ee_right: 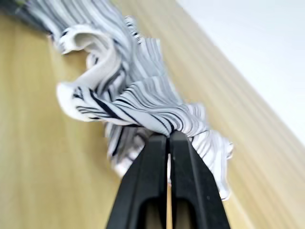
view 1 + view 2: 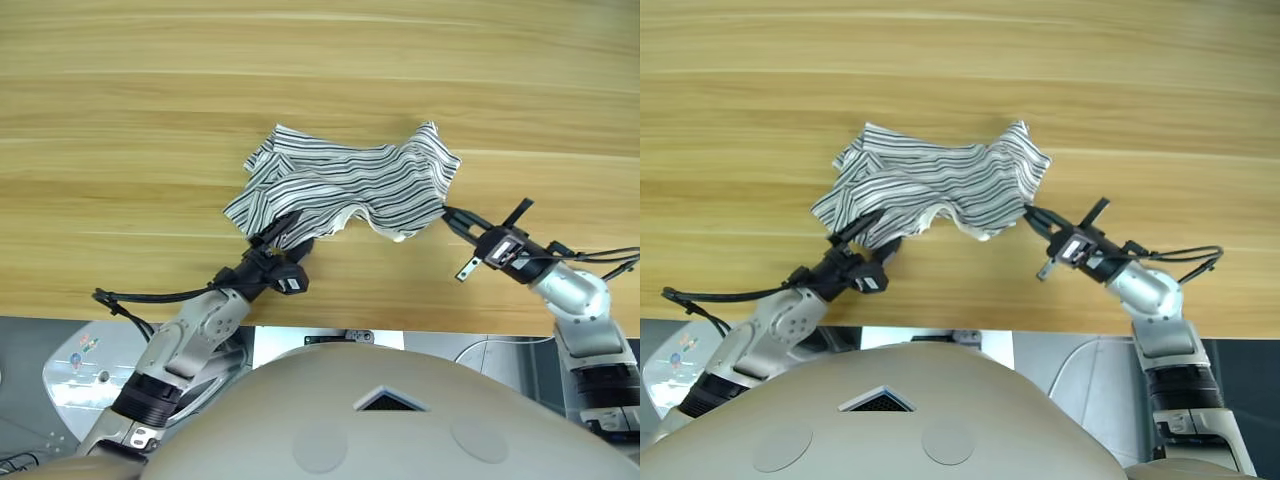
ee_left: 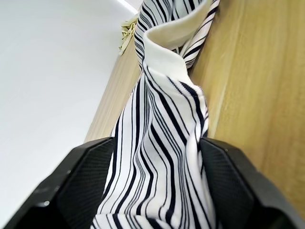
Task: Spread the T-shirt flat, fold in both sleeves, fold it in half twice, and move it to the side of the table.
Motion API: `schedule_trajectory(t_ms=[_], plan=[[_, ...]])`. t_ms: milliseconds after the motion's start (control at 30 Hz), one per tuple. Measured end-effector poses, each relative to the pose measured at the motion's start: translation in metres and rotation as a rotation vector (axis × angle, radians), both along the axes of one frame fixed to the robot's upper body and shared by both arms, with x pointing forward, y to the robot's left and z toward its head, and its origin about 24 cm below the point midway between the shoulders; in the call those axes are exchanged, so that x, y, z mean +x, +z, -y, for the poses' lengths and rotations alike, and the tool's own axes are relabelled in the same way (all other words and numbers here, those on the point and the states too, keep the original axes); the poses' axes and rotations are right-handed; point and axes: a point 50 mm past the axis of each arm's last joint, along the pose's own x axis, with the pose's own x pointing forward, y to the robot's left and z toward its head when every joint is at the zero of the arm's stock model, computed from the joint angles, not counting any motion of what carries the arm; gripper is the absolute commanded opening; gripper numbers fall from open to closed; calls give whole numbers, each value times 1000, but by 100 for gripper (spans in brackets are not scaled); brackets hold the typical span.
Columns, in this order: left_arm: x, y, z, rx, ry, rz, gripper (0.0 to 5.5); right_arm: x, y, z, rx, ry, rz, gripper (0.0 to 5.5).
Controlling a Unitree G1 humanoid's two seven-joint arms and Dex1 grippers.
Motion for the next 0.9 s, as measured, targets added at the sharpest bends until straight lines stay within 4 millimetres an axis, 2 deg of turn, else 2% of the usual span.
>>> schedule_trajectory(t_ms=[167, 367, 500, 633, 900], plan=[[1, -1, 2, -12, 13, -1, 334, 8, 0, -1, 8, -29, 4, 4], [11, -4, 16, -40, 24, 16, 334, 17, 4, -8, 31, -32, 28, 4], [14, -5, 25, -36, 15, 39, 334, 22, 21, -22, 107, -24, 98, 4], [8, -6, 37, -74, -7, 17, 334, 48, 44, -32, 133, -36, 182, 4], [-4, -7, 43, -127, -7, -31, 334, 72, 65, -43, 162, -55, 220, 4]])
